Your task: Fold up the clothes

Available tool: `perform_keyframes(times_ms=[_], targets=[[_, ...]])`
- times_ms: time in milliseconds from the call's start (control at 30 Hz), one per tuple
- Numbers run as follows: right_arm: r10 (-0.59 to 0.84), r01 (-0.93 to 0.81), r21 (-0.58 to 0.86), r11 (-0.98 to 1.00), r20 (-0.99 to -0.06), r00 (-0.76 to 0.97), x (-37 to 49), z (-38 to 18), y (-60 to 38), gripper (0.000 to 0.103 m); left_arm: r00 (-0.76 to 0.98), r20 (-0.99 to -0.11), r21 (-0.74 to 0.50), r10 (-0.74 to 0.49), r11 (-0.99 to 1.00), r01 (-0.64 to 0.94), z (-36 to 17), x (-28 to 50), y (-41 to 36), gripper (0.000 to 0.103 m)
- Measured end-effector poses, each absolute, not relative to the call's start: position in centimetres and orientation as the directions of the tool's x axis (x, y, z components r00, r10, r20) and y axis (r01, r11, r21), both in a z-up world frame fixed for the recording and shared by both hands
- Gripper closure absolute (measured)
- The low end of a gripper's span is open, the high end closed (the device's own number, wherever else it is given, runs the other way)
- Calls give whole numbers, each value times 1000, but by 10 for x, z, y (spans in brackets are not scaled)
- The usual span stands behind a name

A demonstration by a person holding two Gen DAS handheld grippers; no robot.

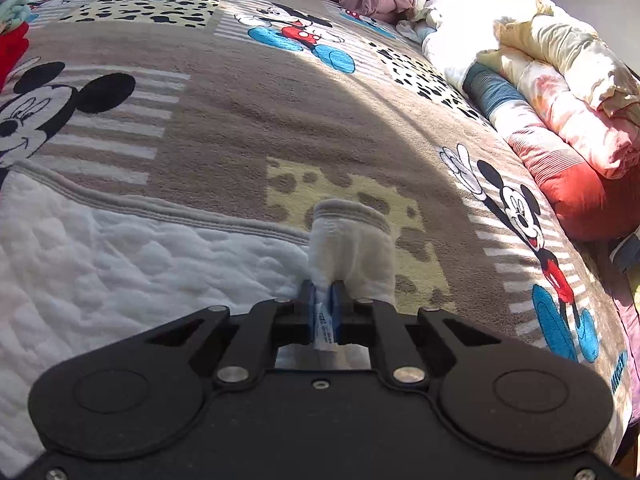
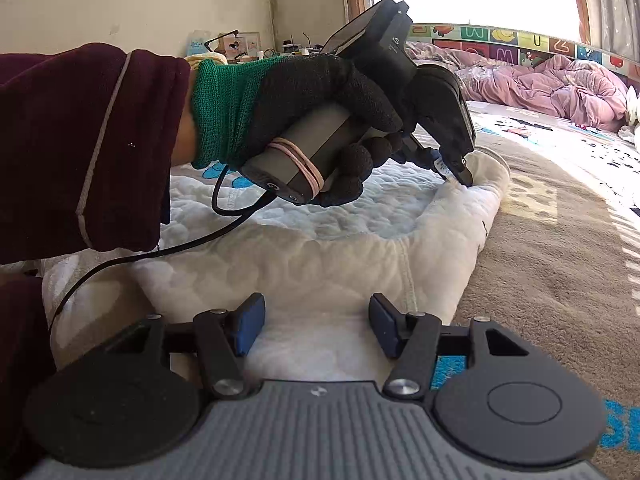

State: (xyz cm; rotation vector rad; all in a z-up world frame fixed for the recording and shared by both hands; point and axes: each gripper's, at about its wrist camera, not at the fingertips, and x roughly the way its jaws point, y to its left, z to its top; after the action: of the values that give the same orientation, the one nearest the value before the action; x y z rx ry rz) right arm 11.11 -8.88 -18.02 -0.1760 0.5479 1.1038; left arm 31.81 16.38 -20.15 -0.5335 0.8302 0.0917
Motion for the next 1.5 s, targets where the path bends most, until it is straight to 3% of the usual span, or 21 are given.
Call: perform_keyframes(times_ms=[133, 300, 467, 633, 733, 833, 967, 1067, 1167, 1333, 1500], targets=[[799, -881, 138, 452, -501, 332, 112, -181, -90, 44, 674, -731, -402, -109, 866, -295, -194, 325, 165, 88], [798, -880, 137, 454, -502, 334, 115, -182, -88, 44, 762, -641, -32, 95, 988, -150, -162, 321, 124, 88], [797, -880, 135, 456, -502, 336, 115, -181, -87, 44, 734, -648, 195, 201, 976, -95, -172, 330, 105, 88], [797, -880, 133, 456, -502, 337, 115, -181, -86, 44, 810, -578, 153, 100, 988, -12, -147, 316, 93, 88], [798, -880, 137, 456, -501, 335, 115, -181, -86, 44, 776, -630, 154, 22, 983, 97, -156, 323, 83, 88], [800, -879, 142, 454, -500, 333, 114, -181, -86, 44, 704, -706, 191, 69, 977, 96, -184, 334, 86, 88], [800, -879, 144, 454, -501, 331, 115, -181, -85, 43, 685, -727, -54, -39, 999, -1, -200, 341, 119, 89], [804, -881, 155, 448, -501, 321, 116, -180, -86, 43, 675, -732, -156, -93, 987, -34, -202, 343, 131, 87], [827, -892, 197, 406, -495, 267, 122, -172, -92, 43, 678, -725, -187, -119, 982, -28, -203, 341, 135, 87], [877, -873, 253, 417, -366, 312, 150, -141, -105, 45, 668, -729, -221, -149, 975, -23, -204, 343, 140, 87], [808, -850, 126, 511, -408, 425, 199, -128, -76, 47, 663, -728, -256, -174, 966, -27, -205, 343, 145, 87]])
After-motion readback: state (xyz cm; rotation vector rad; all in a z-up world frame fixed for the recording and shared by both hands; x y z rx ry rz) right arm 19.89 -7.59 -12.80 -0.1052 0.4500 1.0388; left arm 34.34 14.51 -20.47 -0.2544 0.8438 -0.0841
